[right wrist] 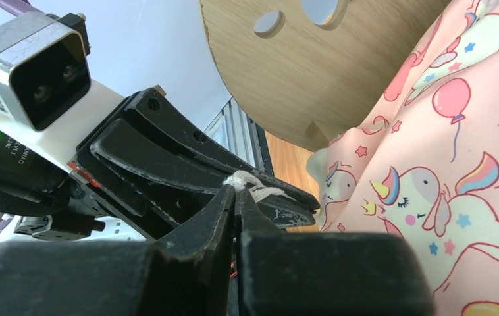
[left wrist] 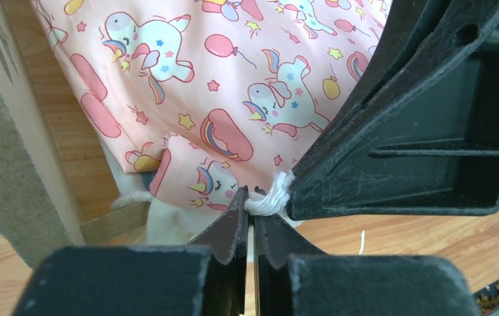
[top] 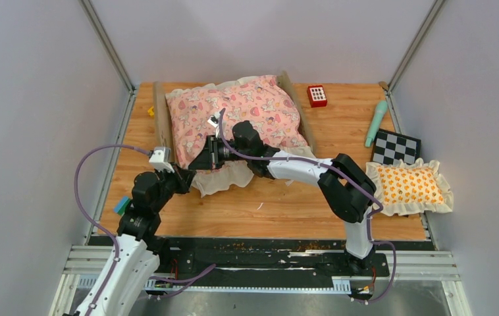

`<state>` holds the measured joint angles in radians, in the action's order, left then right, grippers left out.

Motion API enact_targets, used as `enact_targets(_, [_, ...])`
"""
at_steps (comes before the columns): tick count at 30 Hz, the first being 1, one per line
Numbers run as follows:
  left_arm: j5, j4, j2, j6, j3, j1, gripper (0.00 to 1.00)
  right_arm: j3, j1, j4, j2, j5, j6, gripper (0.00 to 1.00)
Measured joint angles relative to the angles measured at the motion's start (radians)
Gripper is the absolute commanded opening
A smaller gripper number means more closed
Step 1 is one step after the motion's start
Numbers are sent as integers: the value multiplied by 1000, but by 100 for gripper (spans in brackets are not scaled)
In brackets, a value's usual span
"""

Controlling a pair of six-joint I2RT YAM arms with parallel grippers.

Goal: Set up the pet bed
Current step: Tie the ropes to the bed frame.

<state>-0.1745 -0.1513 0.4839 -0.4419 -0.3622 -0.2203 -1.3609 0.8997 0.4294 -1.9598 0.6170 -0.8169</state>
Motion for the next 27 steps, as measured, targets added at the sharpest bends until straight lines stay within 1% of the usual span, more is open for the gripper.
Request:
enact_targets(1, [-1,13,-2,-2,7,0,0,0,0,-5,0,2,-1,22])
enact_targets(4, [0,37,-2,-5,20,0,0,0,-7,-25,3,5,2,42])
enact_targets(6, [0,48,2,-5,23,0,0,-2,-15,-69,18,-3,30,47])
enact_targets(8, [0,57,6,-5,23,0,0,-6,-28,-142,47,-30,88,49])
enact_targets(10, [1,60,6,-4,23,0,0,-18,-53,-242,92,-94,170,50])
enact_targets(14, [11,60,6,-2,23,0,0,-45,-149,-468,221,-314,342,54])
enact_targets(15, [12,60,6,-2,23,0,0,-48,-185,-516,257,-380,388,58])
enact_targets(19, [14,60,8,-1,23,0,0,-61,-385,-666,358,-568,544,60])
enact_targets(21, [14,59,12,0,23,0,0,-76,-500,-724,363,-618,604,59])
enact_targets(24, [14,58,16,2,23,0,0,-79,-635,-797,339,-627,666,59])
enact_targets(27, [14,59,16,3,23,0,0,-106,-687,-860,280,-600,714,59])
